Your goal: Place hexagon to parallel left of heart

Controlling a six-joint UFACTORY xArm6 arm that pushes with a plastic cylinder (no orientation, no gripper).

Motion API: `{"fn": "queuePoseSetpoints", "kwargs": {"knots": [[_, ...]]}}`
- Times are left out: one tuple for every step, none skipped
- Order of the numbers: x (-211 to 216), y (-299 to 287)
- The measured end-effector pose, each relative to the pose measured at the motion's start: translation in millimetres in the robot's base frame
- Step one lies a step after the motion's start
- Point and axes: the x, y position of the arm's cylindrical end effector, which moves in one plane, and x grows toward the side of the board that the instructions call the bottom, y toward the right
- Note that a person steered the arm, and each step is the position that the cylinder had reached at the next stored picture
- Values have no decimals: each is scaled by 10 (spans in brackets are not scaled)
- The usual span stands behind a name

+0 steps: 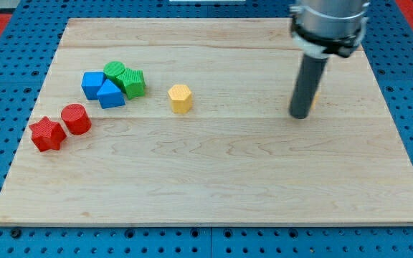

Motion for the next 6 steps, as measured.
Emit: {"fn": "queuePoseSetpoints", "kwargs": {"knots": [[-40,-506],[3,-1455],[167,-2375],[9,-2862],[-119,-2335],[-119,-1290]]}}
